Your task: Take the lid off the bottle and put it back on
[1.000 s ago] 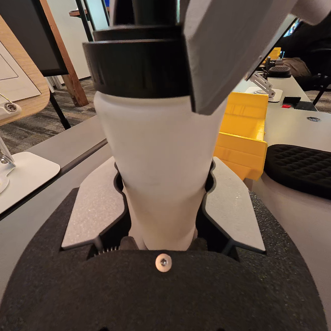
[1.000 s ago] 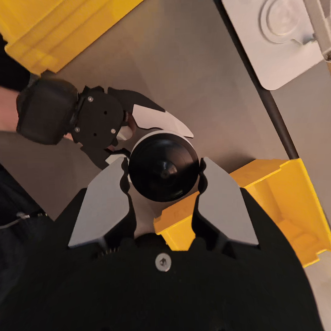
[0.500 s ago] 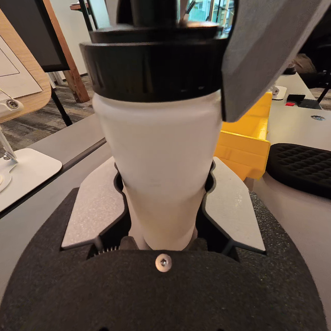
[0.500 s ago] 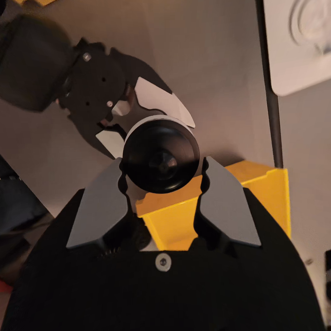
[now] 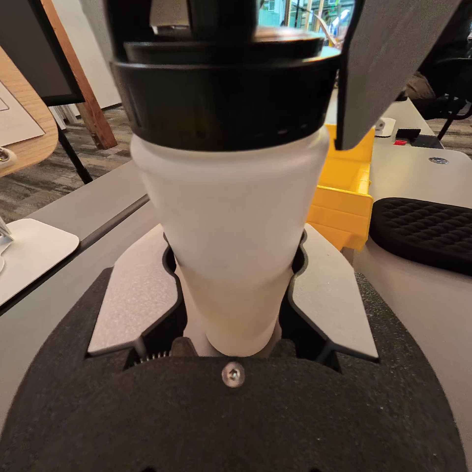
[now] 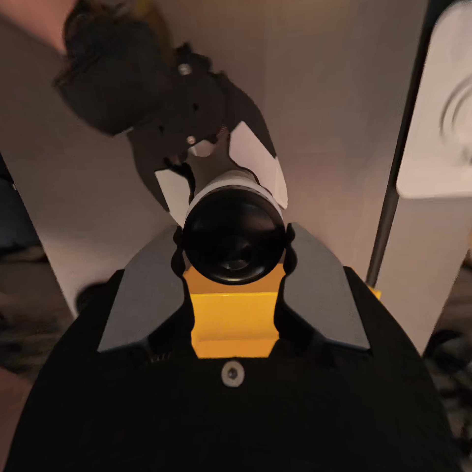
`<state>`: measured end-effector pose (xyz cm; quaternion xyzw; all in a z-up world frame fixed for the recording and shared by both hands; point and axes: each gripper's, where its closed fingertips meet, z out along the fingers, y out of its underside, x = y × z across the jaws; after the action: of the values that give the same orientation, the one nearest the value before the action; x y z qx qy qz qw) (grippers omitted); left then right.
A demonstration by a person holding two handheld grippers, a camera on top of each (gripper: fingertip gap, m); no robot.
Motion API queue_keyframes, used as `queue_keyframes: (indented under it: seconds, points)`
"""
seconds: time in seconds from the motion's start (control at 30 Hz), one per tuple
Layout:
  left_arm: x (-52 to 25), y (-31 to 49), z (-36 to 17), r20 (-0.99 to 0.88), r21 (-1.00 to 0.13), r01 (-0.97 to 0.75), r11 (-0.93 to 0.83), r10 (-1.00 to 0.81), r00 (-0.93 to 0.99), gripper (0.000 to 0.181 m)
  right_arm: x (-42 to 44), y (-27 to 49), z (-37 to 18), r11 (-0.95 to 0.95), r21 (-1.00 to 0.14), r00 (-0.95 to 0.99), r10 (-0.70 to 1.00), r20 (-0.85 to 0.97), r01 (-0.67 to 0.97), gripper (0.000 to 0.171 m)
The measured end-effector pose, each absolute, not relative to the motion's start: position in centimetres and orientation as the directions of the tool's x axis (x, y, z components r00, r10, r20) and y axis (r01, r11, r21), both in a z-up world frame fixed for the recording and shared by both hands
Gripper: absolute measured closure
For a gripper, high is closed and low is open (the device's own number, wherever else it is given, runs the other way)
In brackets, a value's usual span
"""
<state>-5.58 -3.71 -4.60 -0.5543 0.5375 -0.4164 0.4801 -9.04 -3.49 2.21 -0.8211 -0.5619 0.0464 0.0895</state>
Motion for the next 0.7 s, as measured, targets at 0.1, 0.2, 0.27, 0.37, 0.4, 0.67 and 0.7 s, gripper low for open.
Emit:
queue_keyframes:
  seconds: [0.1,0.2,0.27,0.37,0.4,0.67,0.7]
  points:
    - [-5.6,-3.5,-4.6,-0.040,-0.979,-0.203,0.021,-0.995,0.093,0.090,-9.4,-3.2,2.1,-0.351,-0.272,0.361,0.932,-0.012,0.896,0.093]
    - [-5.5,-3.4,-4.7,-0.052,-0.976,-0.216,0.026,-0.992,0.113,0.089,-9.3,-3.3,1.5,-0.529,-0.235,0.536,0.843,-0.038,0.816,0.085]
    - [-5.5,-3.4,-4.7,-0.053,-0.974,-0.224,0.023,-0.990,0.127,0.089,-9.1,-3.2,1.1,-0.613,-0.197,0.628,0.778,0.022,0.765,0.084]
    - [-5.6,-3.3,-4.8,-0.051,-0.972,-0.233,0.017,-0.989,0.141,0.089,-9.5,-2.8,1.2,-0.774,-0.220,0.797,0.604,0.023,0.593,0.087]
    - [-5.6,-3.3,-4.8,-0.049,-0.971,-0.237,0.014,-0.988,0.144,0.089,-9.2,-2.6,1.3,-0.812,-0.214,0.835,0.550,0.028,0.543,0.092]
    - [-5.4,-4.2,-4.8,-0.060,-0.972,-0.230,0.041,-0.995,0.078,0.090,-9.4,-3.8,1.2,-0.373,-0.118,0.382,0.922,0.059,0.920,0.093]
    - [-5.4,-4.2,-4.8,-0.066,-0.971,-0.234,0.047,-0.995,0.074,0.089,-9.5,-4.0,1.2,-0.258,-0.144,0.270,0.960,0.068,0.955,0.092]
